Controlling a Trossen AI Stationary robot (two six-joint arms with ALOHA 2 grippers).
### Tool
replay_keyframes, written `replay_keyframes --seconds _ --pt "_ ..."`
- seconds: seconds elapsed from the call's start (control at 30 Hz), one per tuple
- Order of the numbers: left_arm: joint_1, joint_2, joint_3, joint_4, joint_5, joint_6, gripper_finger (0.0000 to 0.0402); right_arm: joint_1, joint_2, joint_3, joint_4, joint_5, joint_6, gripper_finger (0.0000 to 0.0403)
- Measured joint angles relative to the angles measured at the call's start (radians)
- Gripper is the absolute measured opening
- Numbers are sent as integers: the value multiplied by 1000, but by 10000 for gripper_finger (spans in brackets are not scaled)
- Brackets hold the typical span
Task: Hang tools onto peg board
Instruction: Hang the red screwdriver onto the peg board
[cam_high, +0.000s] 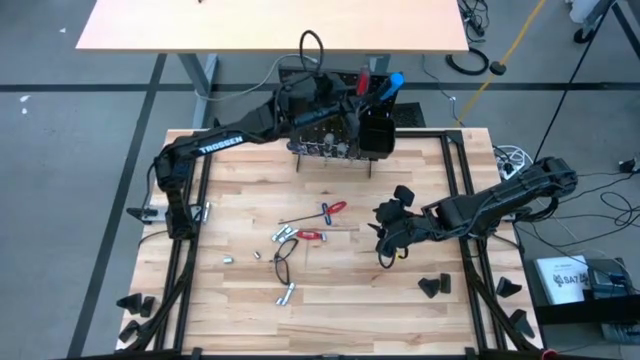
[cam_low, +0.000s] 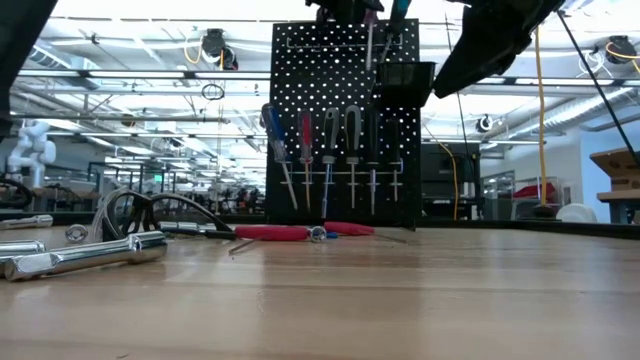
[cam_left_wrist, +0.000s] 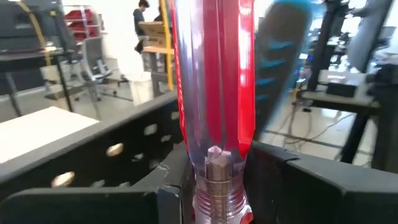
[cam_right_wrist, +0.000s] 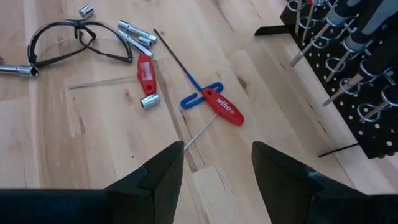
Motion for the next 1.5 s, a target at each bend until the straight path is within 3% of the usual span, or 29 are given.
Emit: replay_keyframes --seconds 0.97,1.5 --pt "19 2 -1 47 1 -6 101 0 0 0 22 -1 -5 185" --pt "18 45 -2 95 -54 21 101 0 0 0 27 -1 -12 185"
